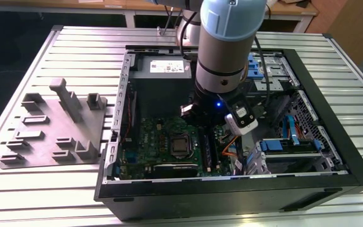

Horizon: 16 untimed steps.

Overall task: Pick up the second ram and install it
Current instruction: 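Insert the second ram into the second slot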

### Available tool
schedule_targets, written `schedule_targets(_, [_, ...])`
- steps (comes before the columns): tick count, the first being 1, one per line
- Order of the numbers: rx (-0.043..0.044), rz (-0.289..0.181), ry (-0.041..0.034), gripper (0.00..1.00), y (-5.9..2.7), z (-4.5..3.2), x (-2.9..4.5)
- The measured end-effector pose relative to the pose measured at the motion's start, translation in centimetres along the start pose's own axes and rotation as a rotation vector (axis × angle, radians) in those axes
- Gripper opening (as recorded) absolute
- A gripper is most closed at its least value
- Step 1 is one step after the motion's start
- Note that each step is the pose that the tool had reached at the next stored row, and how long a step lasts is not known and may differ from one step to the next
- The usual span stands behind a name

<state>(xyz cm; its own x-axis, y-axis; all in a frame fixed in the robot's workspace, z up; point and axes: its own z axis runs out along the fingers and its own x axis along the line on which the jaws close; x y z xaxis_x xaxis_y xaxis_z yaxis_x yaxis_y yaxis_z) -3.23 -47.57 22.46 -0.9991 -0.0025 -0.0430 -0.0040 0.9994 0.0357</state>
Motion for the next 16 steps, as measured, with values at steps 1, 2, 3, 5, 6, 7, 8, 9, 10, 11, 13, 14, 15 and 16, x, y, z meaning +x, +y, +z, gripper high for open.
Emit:
schedule_targets(1, [0.0,0.001,-0.0001,0.13,0.0,0.0,-0.02])
schedule_targets(2, [0.0,0.002,-0.0001,0.13,0.0,0.0,-0.04])
schedule_targets(3, [0.0001,0.003,-0.0002,0.13,0.0,0.0,-0.04])
schedule_targets(5, [0.0002,0.005,-0.0002,0.13,0.0,0.0,-0.04])
schedule_targets(6, [0.0004,0.009,-0.0003,0.13,0.0,0.0,-0.05])
schedule_targets(7, [0.0005,0.013,-0.0005,0.13,0.0,0.01,-0.05])
schedule_targets(8, [0.0007,0.016,-0.0006,0.13,0.0,0.0,-0.04])
schedule_targets(9, [0.0008,0.017,-0.0006,0.13,0.0,0.0,-0.02])
schedule_targets(10, [0.0008,0.018,-0.0006,0.13,0.0,0.0,0.0])
schedule_targets(11, [0.0008,0.018,-0.0006,0.13,0.0,0.0,0.02])
schedule_targets(13, [0.0008,0.018,-0.0006,0.13,0.0,0.0,0.03])
schedule_targets(14, [0.0008,0.018,-0.0007,0.13,0.0,0.0,0.04])
schedule_targets(15, [0.0008,0.018,-0.0006,0.13,0.0,0.0,0.07])
schedule_targets(16, [0.0008,0.018,-0.0006,0.13,0.0,0.0,0.09])
